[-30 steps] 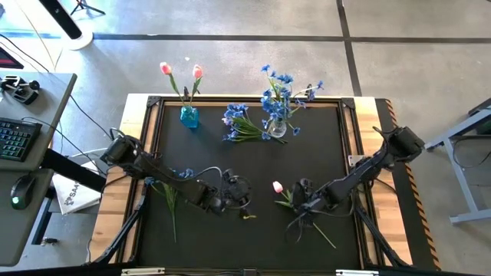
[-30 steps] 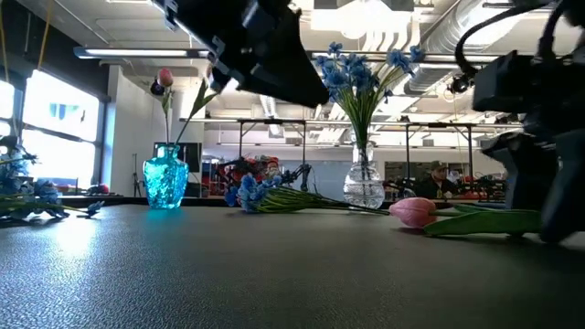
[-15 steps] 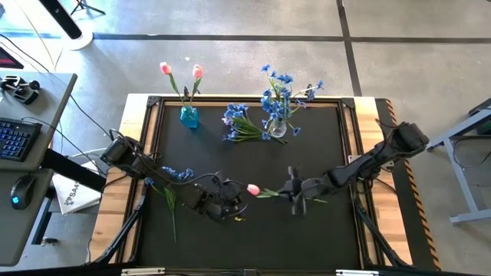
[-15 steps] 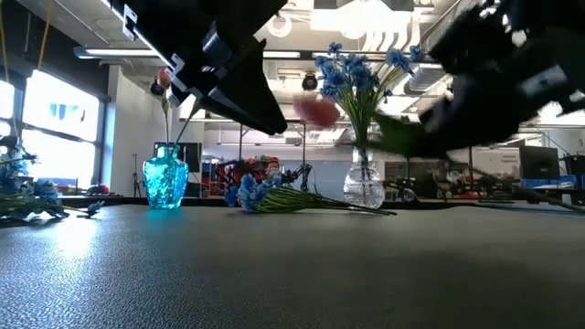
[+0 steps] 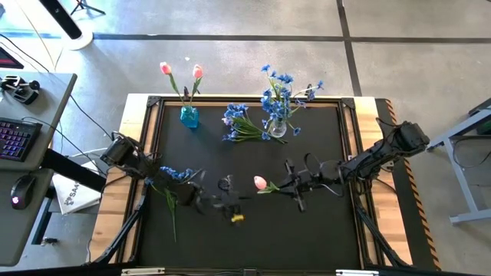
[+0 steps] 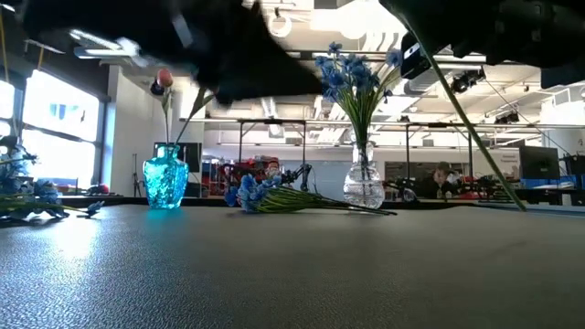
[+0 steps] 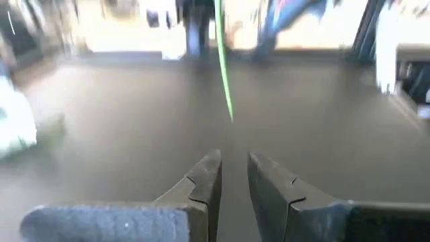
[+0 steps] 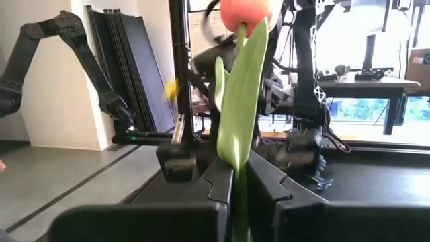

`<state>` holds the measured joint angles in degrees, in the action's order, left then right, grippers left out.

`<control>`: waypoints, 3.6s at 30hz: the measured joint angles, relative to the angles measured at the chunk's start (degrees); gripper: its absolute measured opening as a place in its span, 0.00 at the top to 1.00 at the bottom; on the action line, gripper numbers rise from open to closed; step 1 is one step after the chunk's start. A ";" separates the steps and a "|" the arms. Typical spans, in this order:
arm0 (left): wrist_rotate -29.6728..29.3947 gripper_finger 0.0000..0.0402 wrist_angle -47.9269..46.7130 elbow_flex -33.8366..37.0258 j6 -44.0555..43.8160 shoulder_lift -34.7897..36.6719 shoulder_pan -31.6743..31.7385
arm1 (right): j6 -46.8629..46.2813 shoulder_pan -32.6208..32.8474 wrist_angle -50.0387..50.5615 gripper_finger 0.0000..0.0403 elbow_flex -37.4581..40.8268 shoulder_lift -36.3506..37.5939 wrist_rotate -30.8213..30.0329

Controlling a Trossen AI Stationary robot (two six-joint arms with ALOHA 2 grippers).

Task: Sort flowers into vase by color
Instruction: Put the pink tulip flower into the blue flower vase

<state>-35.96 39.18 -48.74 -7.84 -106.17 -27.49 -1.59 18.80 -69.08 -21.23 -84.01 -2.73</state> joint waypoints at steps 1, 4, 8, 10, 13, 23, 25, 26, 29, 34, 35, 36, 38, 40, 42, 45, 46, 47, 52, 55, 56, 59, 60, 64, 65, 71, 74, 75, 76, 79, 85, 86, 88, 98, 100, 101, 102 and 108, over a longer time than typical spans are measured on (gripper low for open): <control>-0.03 0.85 4.28 0.42 4.10 0.02 0.33 | 0.13 0.17 0.13 0.97 0.00 0.00 -0.21; 0.19 0.85 14.24 0.54 13.89 0.00 1.81 | 0.07 0.44 0.33 0.98 0.00 -0.02 -0.78; 4.91 0.84 21.36 -0.29 21.28 0.04 4.59 | 0.10 0.47 0.39 0.98 -0.02 -0.02 -0.86; 6.92 0.82 21.44 -1.25 22.44 -0.02 5.80 | 0.04 0.47 0.46 0.98 -0.02 -0.02 -0.86; 9.96 0.76 21.75 -2.62 21.41 0.02 7.44 | -0.91 0.47 0.52 0.98 -0.02 -0.02 -0.89; 18.48 0.62 21.53 -4.34 20.26 0.00 8.79 | -0.95 0.48 0.79 0.98 -0.09 -0.02 -1.08; 19.86 0.62 21.53 -4.34 20.41 0.00 8.77 | -0.96 0.47 0.79 0.98 -0.09 -0.02 -1.08; 20.63 0.63 21.52 -4.34 20.45 0.00 8.79 | -0.96 0.47 0.79 0.98 -0.09 -0.02 -1.08; 21.98 0.65 21.53 -4.34 21.00 0.00 8.79 | -0.95 0.50 0.79 0.98 -0.11 -0.02 -1.35; 21.72 0.72 21.74 -4.34 20.45 0.00 8.82 | -1.18 0.51 1.05 0.98 -0.11 -0.02 -2.61; 21.71 0.73 21.99 -4.34 20.44 0.00 8.81 | -1.14 0.51 1.07 0.98 -0.11 -0.02 -2.61; 21.69 0.74 22.22 -4.34 20.43 0.00 8.86 | -1.07 0.51 1.05 0.98 -0.13 -0.02 -2.61; 21.66 0.77 22.58 -4.36 20.07 0.00 9.05 | -1.10 0.51 1.06 0.98 -0.13 -0.02 -2.73; 21.66 0.79 22.94 -4.36 19.94 0.00 9.16 | -1.08 0.50 1.12 0.98 -0.13 -0.02 -2.79; 21.66 0.81 23.90 -4.36 19.94 0.00 9.14 | -1.09 0.49 1.12 0.98 -0.13 -0.02 -2.79; 21.66 0.83 24.47 -4.40 19.25 0.00 9.14 | -1.21 0.49 1.34 0.98 -0.13 -0.02 -2.81; 21.66 0.84 24.51 -4.40 19.05 0.00 9.14 | -1.19 0.49 1.60 0.98 -0.13 -0.02 -2.81; 21.66 0.85 24.64 -4.40 19.04 0.00 9.14 | -1.14 0.49 1.83 0.98 -0.13 -0.02 -2.81; 19.78 0.93 25.07 -4.40 19.05 0.00 8.60 | -1.35 0.49 2.02 0.98 -0.13 -0.02 -2.83; 14.57 0.98 24.78 -4.83 21.28 -0.02 6.77 | -1.35 0.49 1.93 0.97 -0.13 -0.02 -2.51; 12.46 0.99 24.57 -5.18 22.09 -0.02 6.01 | -1.37 0.49 1.73 0.96 -0.14 -0.01 -2.48; 6.07 0.98 20.94 -6.83 24.67 0.83 3.25 | -1.57 0.47 2.17 0.87 -0.17 1.07 -2.47; 3.66 0.98 18.26 -7.55 25.08 1.85 2.22 | -1.52 0.47 2.22 0.83 -0.17 1.73 -2.32; -9.84 0.99 -1.61 -12.74 24.60 7.10 -1.35 | -1.10 0.47 5.65 0.66 -0.15 7.31 -1.64; -12.84 0.99 -7.39 -14.39 23.42 8.25 -1.98 | -1.09 0.47 7.96 0.62 -0.15 9.20 -1.58; -30.08 1.00 -39.39 -22.54 11.94 16.18 -3.58 | -3.93 0.47 25.64 0.47 -0.13 20.32 -3.04; -38.13 1.00 -52.50 -23.73 4.07 20.71 -3.20 | -6.45 0.83 31.74 0.45 -0.11 22.61 -4.48; -40.35 1.00 -55.81 -23.73 1.50 22.34 -3.07 | -7.08 1.13 32.37 0.45 -0.11 22.64 -5.00; -42.05 1.00 -58.80 -23.73 -0.96 24.04 -2.89 | -7.34 1.62 33.23 0.45 -0.11 22.60 -5.66; -44.66 1.00 -67.64 -23.73 -6.85 29.40 -1.49 | -6.68 2.82 33.03 0.46 -0.11 20.77 -7.51; -45.13 1.00 -78.80 -23.73 -11.07 39.42 6.40 | -6.66 3.48 32.21 0.49 -0.11 16.57 -11.60; -44.93 1.00 -79.70 -23.73 -11.16 41.09 7.99 | -6.98 3.44 31.77 0.49 -0.11 15.80 -11.66; -44.11 1.00 -80.52 -23.73 -10.50 44.03 10.91 | -7.17 3.46 30.84 0.49 -0.11 14.58 -11.64; -39.88 1.00 -83.13 -21.64 -6.58 51.52 23.56 | -6.99 3.46 27.08 0.49 -0.11 11.15 -11.59; -38.76 1.00 -83.15 -20.16 -6.58 51.91 25.81 | -6.99 3.46 26.58 0.49 -0.11 11.15 -11.54; -38.17 1.00 -83.07 -19.44 -6.56 52.01 26.89 | -6.99 3.46 26.36 0.49 -0.11 11.17 -11.48; -37.66 1.00 -83.04 -18.69 -6.54 52.07 27.89 | -6.97 3.46 26.17 0.49 -0.11 11.16 -11.38; -33.03 1.00 -82.63 -15.53 -8.00 52.03 30.88 | -6.97 3.44 26.08 0.49 -0.11 11.17 -11.38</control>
<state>-68.99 -43.45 -64.27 -15.84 -54.14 3.40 -8.56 22.24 -43.00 -21.34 -72.84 -14.11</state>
